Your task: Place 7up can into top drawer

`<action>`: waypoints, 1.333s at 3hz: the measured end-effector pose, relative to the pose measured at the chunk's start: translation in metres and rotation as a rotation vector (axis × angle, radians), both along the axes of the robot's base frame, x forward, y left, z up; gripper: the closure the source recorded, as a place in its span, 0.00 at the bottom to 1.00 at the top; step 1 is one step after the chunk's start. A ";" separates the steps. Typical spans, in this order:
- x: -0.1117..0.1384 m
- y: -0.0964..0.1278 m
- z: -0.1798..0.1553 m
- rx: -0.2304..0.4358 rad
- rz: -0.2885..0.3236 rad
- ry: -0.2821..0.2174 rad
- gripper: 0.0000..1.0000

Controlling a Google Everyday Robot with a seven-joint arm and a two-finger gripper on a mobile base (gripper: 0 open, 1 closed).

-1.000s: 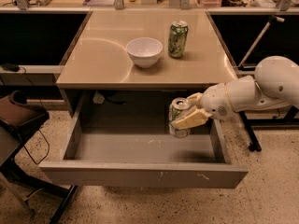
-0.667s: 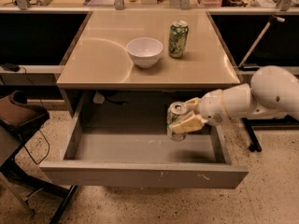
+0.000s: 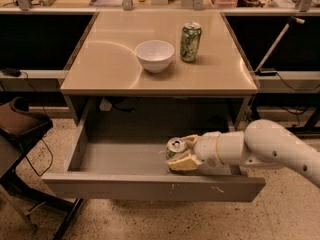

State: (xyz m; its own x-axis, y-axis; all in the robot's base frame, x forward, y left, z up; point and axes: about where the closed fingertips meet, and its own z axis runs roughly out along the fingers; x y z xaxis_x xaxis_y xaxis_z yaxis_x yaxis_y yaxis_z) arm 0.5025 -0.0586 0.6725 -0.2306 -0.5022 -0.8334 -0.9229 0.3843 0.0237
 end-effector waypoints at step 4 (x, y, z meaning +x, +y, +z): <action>0.020 -0.004 -0.001 -0.006 -0.076 -0.049 0.15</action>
Offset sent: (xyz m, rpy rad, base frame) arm 0.0165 -0.0029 -0.0031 -0.0062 -0.0431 -0.0696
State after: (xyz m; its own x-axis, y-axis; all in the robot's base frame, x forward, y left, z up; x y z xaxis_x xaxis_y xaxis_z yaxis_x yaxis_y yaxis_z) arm 0.5221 -0.0627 0.6715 -0.2269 -0.4895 -0.8420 -0.8910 0.4534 -0.0234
